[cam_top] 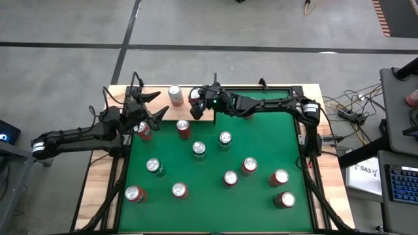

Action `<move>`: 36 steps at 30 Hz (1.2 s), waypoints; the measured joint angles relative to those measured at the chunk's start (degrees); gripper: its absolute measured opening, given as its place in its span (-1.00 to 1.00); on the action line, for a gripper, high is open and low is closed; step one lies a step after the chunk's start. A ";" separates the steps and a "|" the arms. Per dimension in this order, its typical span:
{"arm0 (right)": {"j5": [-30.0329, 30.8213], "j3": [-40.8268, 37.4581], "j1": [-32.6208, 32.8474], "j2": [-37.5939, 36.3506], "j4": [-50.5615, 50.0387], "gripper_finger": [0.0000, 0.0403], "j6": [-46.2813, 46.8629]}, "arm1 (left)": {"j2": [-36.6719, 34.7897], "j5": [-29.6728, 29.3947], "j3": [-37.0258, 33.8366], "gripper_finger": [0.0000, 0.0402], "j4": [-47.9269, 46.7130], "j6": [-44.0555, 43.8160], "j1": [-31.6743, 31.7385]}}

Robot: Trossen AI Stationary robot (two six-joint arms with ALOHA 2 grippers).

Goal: Place canned beverage on shelf
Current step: Put the red soda can on the shelf

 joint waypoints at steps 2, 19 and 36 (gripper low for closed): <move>0.74 -0.29 0.19 0.81 0.29 0.44 0.03 | 0.50 0.00 0.00 0.69 0.18 -0.13 0.00; 2.28 -0.16 0.47 3.09 1.65 0.44 -0.23 | 1.71 -0.04 -0.02 0.69 0.34 -0.27 0.00; 2.23 -0.25 0.84 3.28 2.22 0.44 2.02 | 1.71 -0.05 -0.02 0.69 0.01 0.18 0.00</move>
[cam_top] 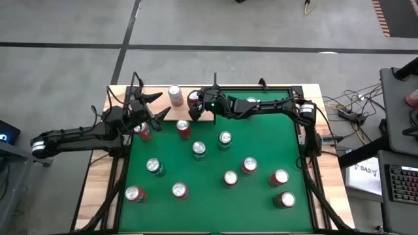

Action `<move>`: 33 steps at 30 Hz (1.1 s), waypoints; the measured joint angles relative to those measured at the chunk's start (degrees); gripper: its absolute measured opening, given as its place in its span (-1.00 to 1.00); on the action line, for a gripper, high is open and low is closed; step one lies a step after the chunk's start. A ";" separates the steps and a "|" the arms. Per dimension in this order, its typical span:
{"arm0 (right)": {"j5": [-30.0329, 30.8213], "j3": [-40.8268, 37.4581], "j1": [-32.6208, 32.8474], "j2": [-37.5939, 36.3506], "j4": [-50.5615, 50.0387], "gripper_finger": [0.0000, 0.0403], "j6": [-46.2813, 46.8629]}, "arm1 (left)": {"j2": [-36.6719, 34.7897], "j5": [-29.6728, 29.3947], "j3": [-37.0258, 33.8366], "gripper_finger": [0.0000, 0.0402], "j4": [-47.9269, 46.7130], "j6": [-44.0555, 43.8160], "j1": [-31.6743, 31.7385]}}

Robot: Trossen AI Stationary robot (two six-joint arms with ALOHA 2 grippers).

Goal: Place canned beverage on shelf
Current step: Put the red soda can on the shelf

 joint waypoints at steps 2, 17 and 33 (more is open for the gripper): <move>0.22 0.00 0.30 0.00 -0.02 0.44 0.02 | 0.00 0.00 0.00 0.69 -0.01 0.01 0.00; 1.47 -0.04 1.09 0.11 -0.70 0.44 -1.06 | 0.00 0.00 0.00 0.69 -0.08 -0.01 0.00; 5.91 -0.41 2.25 0.06 -1.07 0.44 -3.71 | -0.07 0.00 0.00 0.69 -0.04 0.01 0.00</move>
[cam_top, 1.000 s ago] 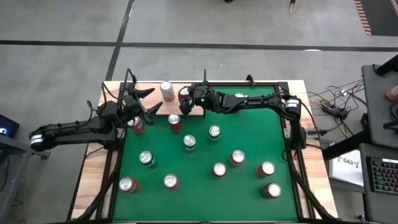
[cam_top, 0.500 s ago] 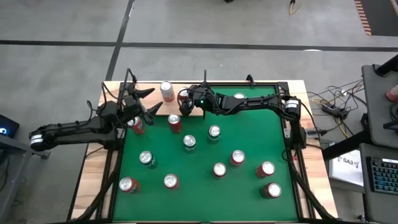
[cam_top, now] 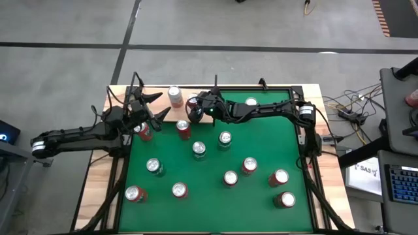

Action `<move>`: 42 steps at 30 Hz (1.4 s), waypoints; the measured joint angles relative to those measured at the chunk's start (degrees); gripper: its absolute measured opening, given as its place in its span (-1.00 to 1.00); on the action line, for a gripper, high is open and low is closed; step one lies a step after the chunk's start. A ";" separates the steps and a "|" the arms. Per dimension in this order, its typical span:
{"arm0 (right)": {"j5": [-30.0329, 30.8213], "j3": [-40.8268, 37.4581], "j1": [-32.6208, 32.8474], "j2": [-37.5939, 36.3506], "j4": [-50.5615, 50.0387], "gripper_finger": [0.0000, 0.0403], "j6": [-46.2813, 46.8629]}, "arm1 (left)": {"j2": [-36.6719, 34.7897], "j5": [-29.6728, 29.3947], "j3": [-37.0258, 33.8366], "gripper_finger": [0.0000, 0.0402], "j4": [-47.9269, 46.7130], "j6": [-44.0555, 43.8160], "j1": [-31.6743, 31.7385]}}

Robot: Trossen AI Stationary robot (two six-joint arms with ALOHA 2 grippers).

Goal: Place canned beverage on shelf
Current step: Put the red soda can on the shelf

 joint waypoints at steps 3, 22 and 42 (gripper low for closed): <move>0.30 1.26 -0.06 -0.13 -1.12 0.44 -0.59 | 0.00 0.01 0.00 0.69 -0.02 0.00 0.00; -5.24 7.45 2.02 -0.02 -2.41 0.44 -8.16 | 0.94 8.29 0.00 0.69 -3.67 1.22 0.04; -1.95 12.72 7.52 -0.04 -2.86 0.44 -27.38 | 8.31 12.29 0.00 0.69 4.78 7.70 0.07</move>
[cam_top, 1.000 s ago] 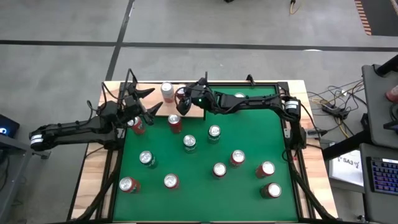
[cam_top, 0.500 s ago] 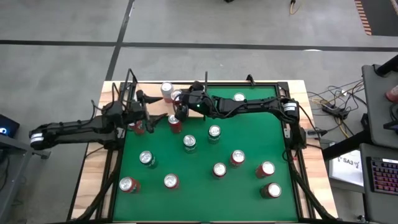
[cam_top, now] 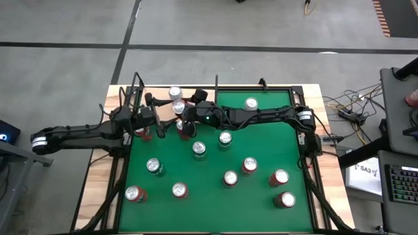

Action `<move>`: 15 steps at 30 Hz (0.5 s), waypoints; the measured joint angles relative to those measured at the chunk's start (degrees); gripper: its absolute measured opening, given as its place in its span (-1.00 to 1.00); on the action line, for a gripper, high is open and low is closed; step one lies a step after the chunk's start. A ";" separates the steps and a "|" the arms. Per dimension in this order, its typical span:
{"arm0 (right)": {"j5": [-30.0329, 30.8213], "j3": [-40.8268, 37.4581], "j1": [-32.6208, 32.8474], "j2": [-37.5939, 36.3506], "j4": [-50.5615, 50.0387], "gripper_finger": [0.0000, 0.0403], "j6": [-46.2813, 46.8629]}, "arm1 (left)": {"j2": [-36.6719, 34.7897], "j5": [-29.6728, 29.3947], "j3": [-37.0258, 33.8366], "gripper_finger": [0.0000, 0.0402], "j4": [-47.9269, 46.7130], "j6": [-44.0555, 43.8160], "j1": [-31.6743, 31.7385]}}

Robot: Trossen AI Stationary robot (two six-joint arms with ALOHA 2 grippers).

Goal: Place canned beverage on shelf
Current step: Put the red soda can on the shelf

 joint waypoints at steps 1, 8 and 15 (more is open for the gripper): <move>0.08 0.00 0.12 0.00 -0.01 0.44 -0.02 | 0.46 0.00 0.00 0.69 0.74 0.03 0.00; 0.11 0.00 0.24 0.00 -0.05 0.44 0.25 | 4.67 0.07 0.00 0.69 7.86 -1.60 0.00; 0.50 0.00 0.33 0.00 -0.50 0.44 -1.95 | 10.75 -0.12 0.00 0.69 15.09 -10.83 0.00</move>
